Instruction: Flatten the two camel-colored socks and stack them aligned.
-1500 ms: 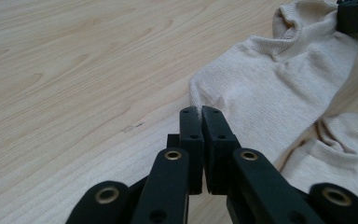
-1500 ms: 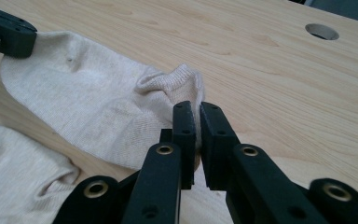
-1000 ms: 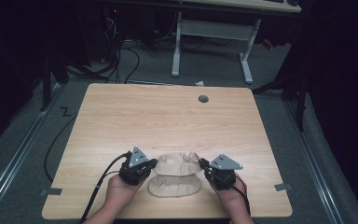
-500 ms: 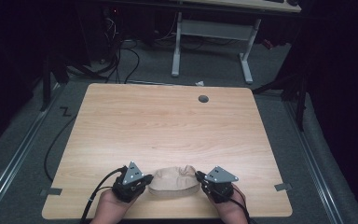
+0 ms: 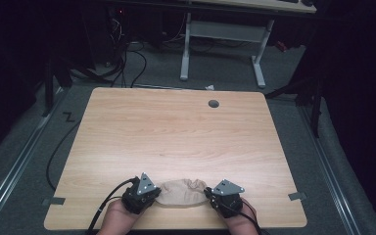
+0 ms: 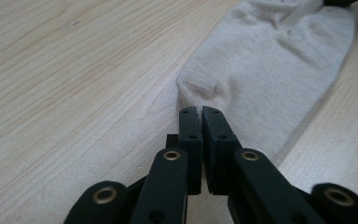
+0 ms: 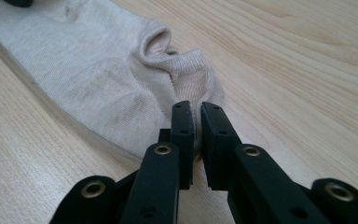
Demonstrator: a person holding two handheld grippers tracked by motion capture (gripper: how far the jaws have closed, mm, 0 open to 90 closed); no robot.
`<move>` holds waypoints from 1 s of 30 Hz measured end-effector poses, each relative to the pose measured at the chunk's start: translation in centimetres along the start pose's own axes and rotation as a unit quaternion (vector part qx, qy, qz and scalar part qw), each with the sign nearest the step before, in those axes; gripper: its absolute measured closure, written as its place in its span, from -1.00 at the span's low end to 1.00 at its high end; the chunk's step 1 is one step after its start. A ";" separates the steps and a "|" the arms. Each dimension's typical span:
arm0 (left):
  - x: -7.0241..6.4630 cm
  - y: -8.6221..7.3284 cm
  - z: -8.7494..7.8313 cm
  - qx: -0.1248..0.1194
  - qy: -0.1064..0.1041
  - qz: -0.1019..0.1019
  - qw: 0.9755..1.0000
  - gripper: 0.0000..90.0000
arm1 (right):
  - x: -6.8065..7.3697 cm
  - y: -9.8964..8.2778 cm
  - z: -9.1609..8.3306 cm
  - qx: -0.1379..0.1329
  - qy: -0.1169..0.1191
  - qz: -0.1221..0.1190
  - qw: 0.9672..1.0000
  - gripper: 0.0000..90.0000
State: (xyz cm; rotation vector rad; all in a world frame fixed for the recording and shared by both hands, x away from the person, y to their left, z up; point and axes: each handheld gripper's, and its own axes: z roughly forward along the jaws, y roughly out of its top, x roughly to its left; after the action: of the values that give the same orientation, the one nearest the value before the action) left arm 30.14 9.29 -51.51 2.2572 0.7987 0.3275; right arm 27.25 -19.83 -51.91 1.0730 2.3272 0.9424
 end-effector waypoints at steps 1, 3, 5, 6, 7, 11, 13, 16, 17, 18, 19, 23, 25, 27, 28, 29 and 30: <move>0.1 0.0 0.1 0.002 0.002 0.001 1.000 0.92 | 0.0 0.0 0.1 0.001 0.002 0.003 1.000 0.85; 0.2 0.0 0.4 0.005 0.006 0.001 1.000 0.91 | -0.1 -0.1 0.2 0.005 0.003 0.005 1.000 0.84; 0.4 0.0 0.6 0.005 0.006 0.001 1.000 0.90 | -0.1 -0.1 0.2 0.004 0.003 0.006 1.000 0.83; 0.4 0.1 0.6 0.005 0.007 0.001 1.000 0.88 | -0.1 0.0 0.2 0.004 0.004 0.006 1.000 0.81; 0.5 0.1 0.6 0.004 0.008 0.000 1.000 0.85 | -0.1 0.0 0.2 0.002 0.004 0.006 1.000 0.79; 0.8 0.1 0.2 -0.008 0.009 -0.013 1.000 0.62 | -0.1 0.1 -0.1 -0.011 0.004 0.014 1.000 0.63; 1.0 0.2 -0.2 -0.021 0.009 -0.018 1.000 0.47 | -0.2 0.2 -0.3 -0.019 0.001 0.019 1.000 0.57; 1.2 0.3 -0.8 -0.041 0.015 -0.023 0.999 0.28 | -0.4 0.2 -0.5 -0.028 -0.004 0.020 0.999 0.52; 1.3 0.3 -0.9 -0.048 0.016 -0.024 0.998 0.26 | -0.5 0.3 -0.7 -0.032 -0.006 0.023 0.999 0.51; 1.4 0.4 -1.1 -0.056 0.015 -0.027 0.998 0.24 | -0.6 0.3 -0.8 -0.036 -0.006 0.024 0.999 0.50; 1.6 0.4 -1.3 -0.064 0.015 -0.031 0.997 0.21 | -0.7 0.4 -0.9 -0.040 -0.006 0.027 0.999 0.48; 2.5 0.6 -1.8 -0.082 0.024 -0.038 0.996 0.12 | -1.5 0.4 -1.4 -0.055 -0.016 0.036 0.998 0.45; 3.2 0.7 -2.0 -0.087 0.033 -0.043 0.995 0.10 | -2.2 0.4 -1.7 -0.061 -0.029 0.042 0.997 0.44; 4.2 0.6 -2.1 -0.094 0.044 -0.049 0.993 0.08 | -2.7 0.4 -1.9 -0.065 -0.033 0.047 0.996 0.46; 4.7 0.6 -2.1 -0.095 0.053 -0.050 0.993 0.08 | -3.3 0.2 -2.1 -0.069 -0.039 0.052 0.995 0.48; 5.0 0.6 -2.0 -0.095 0.058 -0.051 0.992 0.07 | -3.6 0.1 -2.3 -0.071 -0.043 0.054 0.995 0.49; 5.6 0.6 -2.0 -0.094 0.066 -0.053 0.992 0.07 | -3.9 0.0 -2.3 -0.070 -0.047 0.058 0.995 0.50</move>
State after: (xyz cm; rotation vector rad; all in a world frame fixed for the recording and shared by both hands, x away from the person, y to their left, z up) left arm 33.84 13.56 -49.69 2.0253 0.9122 0.4857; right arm 28.27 -23.84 -49.99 1.1781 2.1092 1.0587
